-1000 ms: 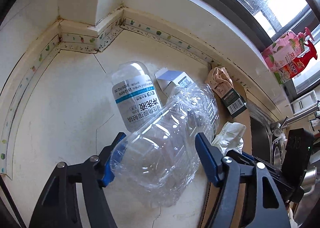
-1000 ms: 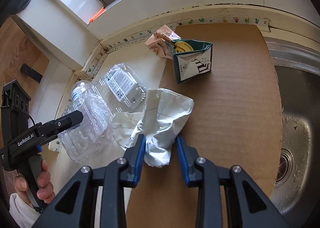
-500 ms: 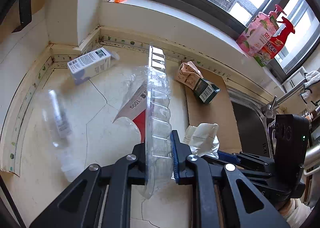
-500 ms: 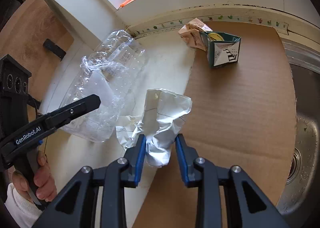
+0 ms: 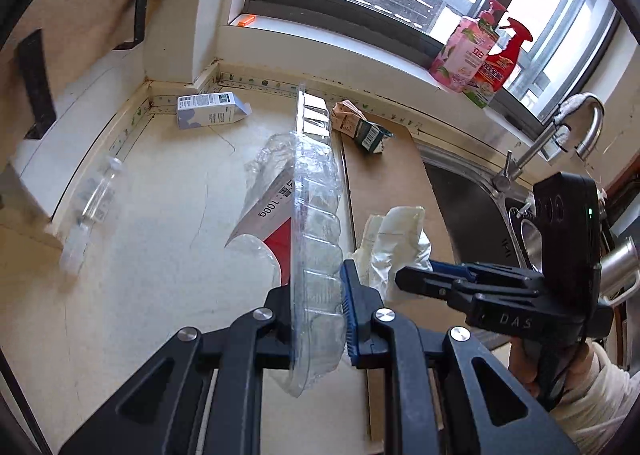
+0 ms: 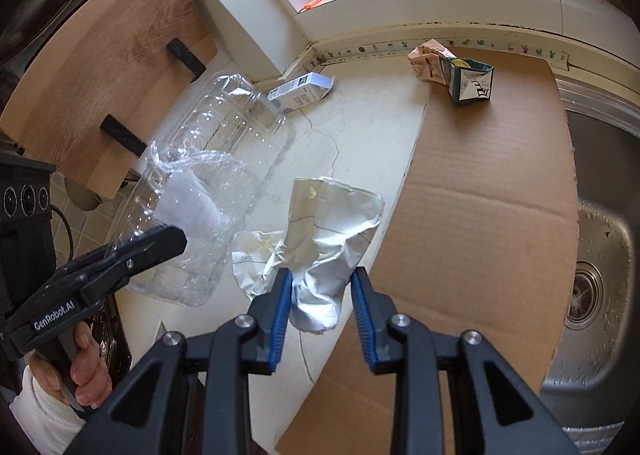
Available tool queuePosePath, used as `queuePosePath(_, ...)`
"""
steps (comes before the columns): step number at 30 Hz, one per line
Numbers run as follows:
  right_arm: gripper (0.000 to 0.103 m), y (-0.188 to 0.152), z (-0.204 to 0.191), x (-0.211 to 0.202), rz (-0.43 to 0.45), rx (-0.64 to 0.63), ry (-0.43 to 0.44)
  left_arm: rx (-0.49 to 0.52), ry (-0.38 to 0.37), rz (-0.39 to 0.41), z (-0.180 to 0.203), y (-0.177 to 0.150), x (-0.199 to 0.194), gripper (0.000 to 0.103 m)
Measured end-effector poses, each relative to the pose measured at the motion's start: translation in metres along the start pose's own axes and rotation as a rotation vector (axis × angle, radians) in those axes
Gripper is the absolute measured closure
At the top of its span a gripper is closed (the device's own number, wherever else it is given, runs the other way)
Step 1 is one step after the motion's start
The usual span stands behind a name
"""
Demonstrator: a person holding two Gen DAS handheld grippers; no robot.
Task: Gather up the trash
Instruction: 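Carry the plastic tray and paper bag down over the bin with both grippers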
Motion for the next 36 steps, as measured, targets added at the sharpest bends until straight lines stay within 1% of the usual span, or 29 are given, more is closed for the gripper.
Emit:
queuePosePath(5,0.073,-0.045,-0.033,-0.025,0.011,-0.036,-0.008,0.061,0.033,0.027,0.012,-0.061,-0.053,0.088)
queuePosePath(11,0.073,-0.108,-0.08,-0.05,0.02,-0.088,-0.015,0.089,0.042,0.043,0.015,-0.133,-0.111,0.088)
queuePosePath(14,0.073,-0.139,-0.102,-0.057,0.02,-0.11,-0.022,0.083,0.035,0.046,0.013,-0.163,-0.13,0.088)
queuePosePath(17,0.073,-0.169,-0.114,-0.061,0.017,-0.116,-0.03,0.079,0.022,0.036,0.011,-0.194,-0.142,0.088)
queuePosePath(21,0.073,-0.21,-0.122,-0.061,-0.001,-0.098,-0.041,0.091,0.01,-0.001,0.011,-0.234,-0.148,0.088)
queuePosePath(27,0.073,-0.266,-0.117,-0.041,-0.099,-0.05,-0.064,0.1,0.003,-0.075,0.012,-0.28,-0.137,0.088)
queuePosePath(32,0.073,-0.3,-0.098,-0.01,-0.189,-0.003,-0.098,0.045,-0.023,-0.177,0.001,-0.315,-0.11,0.088)
queuePosePath(36,0.072,-0.327,-0.067,0.024,-0.258,0.071,-0.139,-0.013,-0.025,-0.277,-0.016,-0.347,-0.073,0.088)
Point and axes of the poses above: each gripper's, at about its wrist camera, not at the fingertips, and x roughly the way its jaws point, z to its right, y to its top, the point moved 2 cm from there along x, roughly the way its jaws point, and after that the axes turned 5 degrees about y, right-handed, at the moved point
